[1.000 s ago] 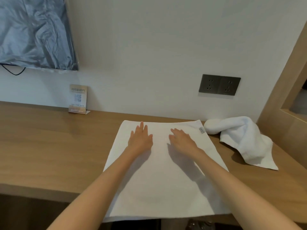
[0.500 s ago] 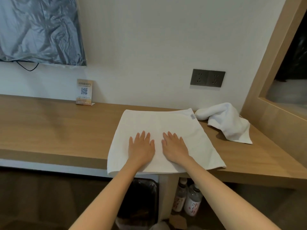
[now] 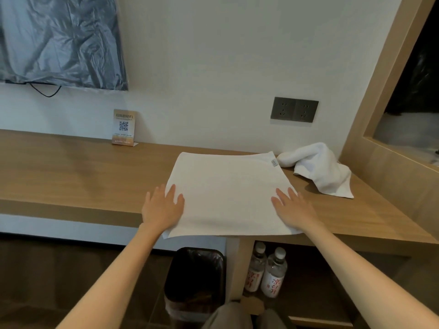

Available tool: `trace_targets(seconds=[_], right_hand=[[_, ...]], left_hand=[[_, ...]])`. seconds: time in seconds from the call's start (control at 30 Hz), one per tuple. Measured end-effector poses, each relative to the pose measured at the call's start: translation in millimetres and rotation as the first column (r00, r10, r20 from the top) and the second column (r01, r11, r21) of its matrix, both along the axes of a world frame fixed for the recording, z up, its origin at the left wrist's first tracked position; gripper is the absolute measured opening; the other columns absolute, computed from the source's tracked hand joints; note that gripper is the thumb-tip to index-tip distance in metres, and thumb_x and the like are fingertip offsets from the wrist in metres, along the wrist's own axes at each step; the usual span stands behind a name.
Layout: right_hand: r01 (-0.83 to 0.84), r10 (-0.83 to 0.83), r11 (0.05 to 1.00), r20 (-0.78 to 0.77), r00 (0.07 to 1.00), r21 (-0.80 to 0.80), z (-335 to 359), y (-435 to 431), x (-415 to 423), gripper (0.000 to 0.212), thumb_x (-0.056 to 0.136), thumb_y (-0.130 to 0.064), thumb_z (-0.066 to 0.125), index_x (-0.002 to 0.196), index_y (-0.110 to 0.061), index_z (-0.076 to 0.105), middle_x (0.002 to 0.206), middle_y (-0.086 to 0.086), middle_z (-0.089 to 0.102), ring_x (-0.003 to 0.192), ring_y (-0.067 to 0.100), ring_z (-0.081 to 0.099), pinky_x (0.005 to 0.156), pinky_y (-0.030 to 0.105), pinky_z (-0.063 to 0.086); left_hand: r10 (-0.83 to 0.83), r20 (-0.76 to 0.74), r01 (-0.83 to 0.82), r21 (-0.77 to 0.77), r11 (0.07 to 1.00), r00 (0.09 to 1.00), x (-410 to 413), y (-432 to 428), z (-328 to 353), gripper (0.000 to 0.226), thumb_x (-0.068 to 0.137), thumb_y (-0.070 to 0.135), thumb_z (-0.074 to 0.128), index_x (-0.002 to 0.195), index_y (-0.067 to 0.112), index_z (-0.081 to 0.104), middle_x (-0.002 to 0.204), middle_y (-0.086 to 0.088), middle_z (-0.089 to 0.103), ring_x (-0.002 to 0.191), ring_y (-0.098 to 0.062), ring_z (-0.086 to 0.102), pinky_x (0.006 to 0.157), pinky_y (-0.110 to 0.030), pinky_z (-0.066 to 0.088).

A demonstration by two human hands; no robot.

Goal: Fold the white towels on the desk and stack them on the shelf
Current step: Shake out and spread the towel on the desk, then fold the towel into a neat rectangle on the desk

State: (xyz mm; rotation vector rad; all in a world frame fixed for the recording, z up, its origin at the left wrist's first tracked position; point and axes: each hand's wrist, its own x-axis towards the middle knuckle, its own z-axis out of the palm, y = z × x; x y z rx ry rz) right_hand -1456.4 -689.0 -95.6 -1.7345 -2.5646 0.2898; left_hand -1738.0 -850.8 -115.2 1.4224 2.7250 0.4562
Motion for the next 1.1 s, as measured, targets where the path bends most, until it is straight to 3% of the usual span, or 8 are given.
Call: trace_targets(seconds=[0.1,0.17,0.3,0.4,0.63,0.77,0.93,1.1], right_hand=[[-0.017,0.01,0.993,0.056,0.998,0.121,4,-8,-9,0.054,0.1,-0.045,0.011,0.151,-0.027,0.012,0.161,0.005,0.001,0.147,0.03,-0.007,0.116,0.055,-0.004],[-0.121,0.117,0.976,0.029,0.993,0.18,6,-17,-23,0.051,0.101,-0.04,0.015,0.15,-0.027,0.016,0.161,0.004,0.003,0.148,0.028,-0.004,0.116,0.056,-0.004],[-0.284,0.285,0.958,-0.026,0.958,0.045,4,-25,-47,0.049,0.1,-0.047,0.015,0.149,-0.042,0.013,0.161,-0.004,-0.002,0.147,0.026,-0.01,0.11,0.06,-0.014],[-0.274,0.274,0.962,-0.038,0.961,0.02,-2,-15,-50,0.05,0.097,-0.056,0.012,0.146,-0.049,0.008,0.16,-0.009,-0.005,0.147,0.026,-0.012,0.109,0.061,-0.016],[-0.238,0.24,0.971,-0.049,0.97,0.036,-7,12,-63,0.052,0.095,-0.06,0.01,0.146,-0.05,0.005,0.16,-0.011,-0.007,0.147,0.025,-0.01,0.113,0.058,-0.012],[-0.238,0.243,0.969,-0.114,0.963,0.063,-7,21,-67,0.051,0.096,-0.058,0.015,0.146,-0.047,0.015,0.16,-0.01,0.002,0.148,0.024,-0.004,0.114,0.057,-0.009],[-0.395,0.4,0.915,-0.341,0.851,0.087,8,9,-55,0.04,0.095,-0.053,0.04,0.132,-0.042,0.045,0.148,-0.015,0.038,0.14,0.011,0.028,0.118,0.046,0.013],[-0.572,0.563,0.819,-0.24,0.791,0.038,40,-14,-34,0.04,0.082,-0.054,0.062,0.118,-0.037,0.063,0.132,-0.018,0.055,0.123,0.001,0.046,0.105,0.024,0.034]], left_hand=[[0.016,-0.052,-0.018,-0.027,0.999,0.999,3,1,8,0.056,0.099,0.044,0.014,0.151,0.023,0.011,0.16,-0.01,-0.007,0.148,-0.026,-0.006,0.118,-0.045,-0.004],[-0.035,-0.141,0.035,-0.001,0.999,0.989,10,8,16,0.054,0.1,0.043,0.015,0.151,0.025,0.012,0.16,-0.009,-0.004,0.148,-0.028,-0.004,0.118,-0.048,-0.002],[-0.171,-0.007,0.169,-0.113,0.979,0.985,30,29,24,0.054,0.097,0.053,0.014,0.149,0.038,0.009,0.161,-0.004,-0.001,0.146,-0.038,-0.007,0.115,-0.055,-0.005],[-0.184,0.049,0.19,-0.208,0.96,0.982,33,43,17,0.057,0.092,0.063,0.008,0.147,0.047,0.002,0.16,-0.002,-0.013,0.144,-0.038,-0.017,0.113,-0.057,-0.014],[-0.205,0.001,0.202,-0.161,0.966,0.979,14,73,13,0.058,0.09,0.067,0.007,0.145,0.051,0.003,0.16,0.0,-0.01,0.146,-0.034,-0.013,0.115,-0.056,-0.011],[-0.216,0.017,0.217,-0.113,0.97,0.976,7,83,12,0.054,0.093,0.061,0.01,0.146,0.049,0.009,0.161,-0.001,-0.003,0.147,-0.034,-0.009,0.117,-0.054,-0.009],[-0.341,0.056,0.335,0.091,0.938,0.939,14,66,19,0.05,0.098,0.051,0.026,0.145,0.038,0.028,0.159,0.004,0.017,0.148,-0.023,0.007,0.119,-0.049,-0.003],[-0.548,0.17,0.557,-0.008,0.831,0.819,37,36,40,0.052,0.086,0.066,0.04,0.136,0.048,0.04,0.153,0.015,0.029,0.145,-0.011,0.017,0.119,-0.049,0.008]])
